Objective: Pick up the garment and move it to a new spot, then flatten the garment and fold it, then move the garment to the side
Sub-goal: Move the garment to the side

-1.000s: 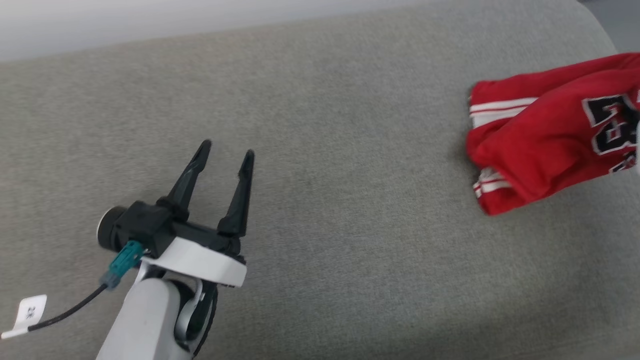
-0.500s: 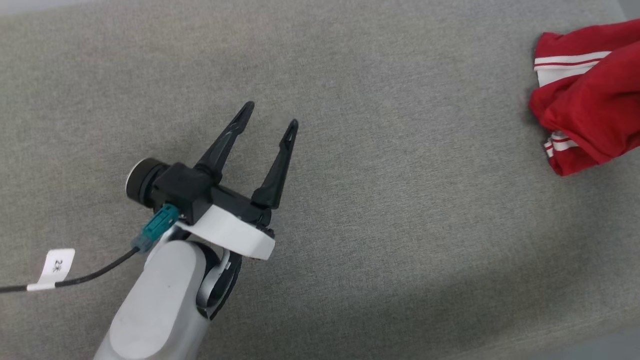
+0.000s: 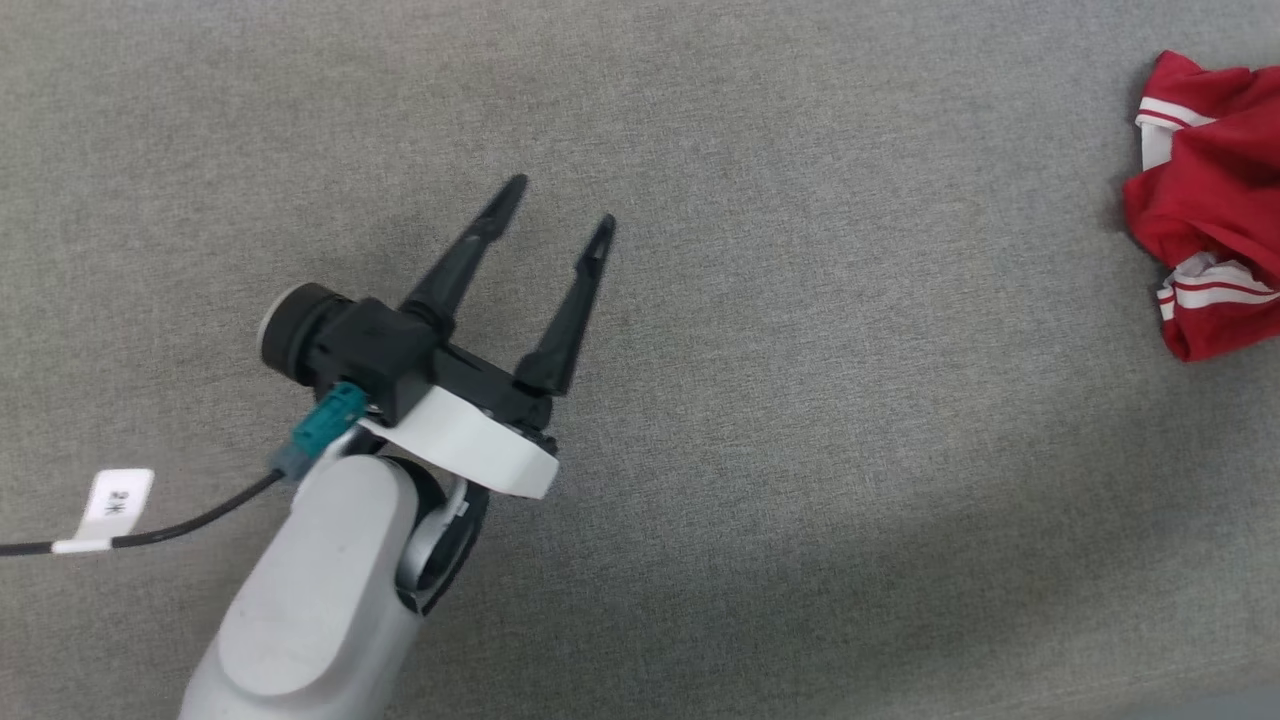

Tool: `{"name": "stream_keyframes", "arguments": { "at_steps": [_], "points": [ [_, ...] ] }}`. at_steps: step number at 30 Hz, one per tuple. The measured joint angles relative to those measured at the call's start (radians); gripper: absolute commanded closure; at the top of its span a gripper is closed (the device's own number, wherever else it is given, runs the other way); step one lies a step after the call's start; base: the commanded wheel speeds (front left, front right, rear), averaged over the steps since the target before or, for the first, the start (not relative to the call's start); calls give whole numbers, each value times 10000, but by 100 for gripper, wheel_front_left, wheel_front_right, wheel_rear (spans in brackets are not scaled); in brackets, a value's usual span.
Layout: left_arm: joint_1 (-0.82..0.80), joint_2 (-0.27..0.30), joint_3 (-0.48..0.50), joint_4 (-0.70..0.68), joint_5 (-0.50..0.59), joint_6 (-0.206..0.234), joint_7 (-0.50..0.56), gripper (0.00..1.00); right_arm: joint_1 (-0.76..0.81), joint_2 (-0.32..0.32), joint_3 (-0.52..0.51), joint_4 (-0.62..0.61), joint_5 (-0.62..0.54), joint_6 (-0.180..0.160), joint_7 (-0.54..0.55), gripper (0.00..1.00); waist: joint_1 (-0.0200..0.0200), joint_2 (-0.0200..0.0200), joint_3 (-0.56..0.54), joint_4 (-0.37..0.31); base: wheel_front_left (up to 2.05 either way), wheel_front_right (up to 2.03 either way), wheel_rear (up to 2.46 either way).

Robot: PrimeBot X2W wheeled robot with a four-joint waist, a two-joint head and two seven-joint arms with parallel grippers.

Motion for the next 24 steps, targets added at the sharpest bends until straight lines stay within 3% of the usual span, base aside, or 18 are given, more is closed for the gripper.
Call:
{"name": "stream_keyframes", "arguments": {
  "at_steps": [13,24],
  "points": [
    [868,69,1327,-414,-265,0,0,0,-472,115,-196,575,472,0,-667,0,0,0,-444,-32,0,0,0],
    [1686,-44,2188,-594,-353,0,0,0,367,523,286,-155,1390,0,-1262,0,0,0,-1263,18,0,0,0]
  ]
}}
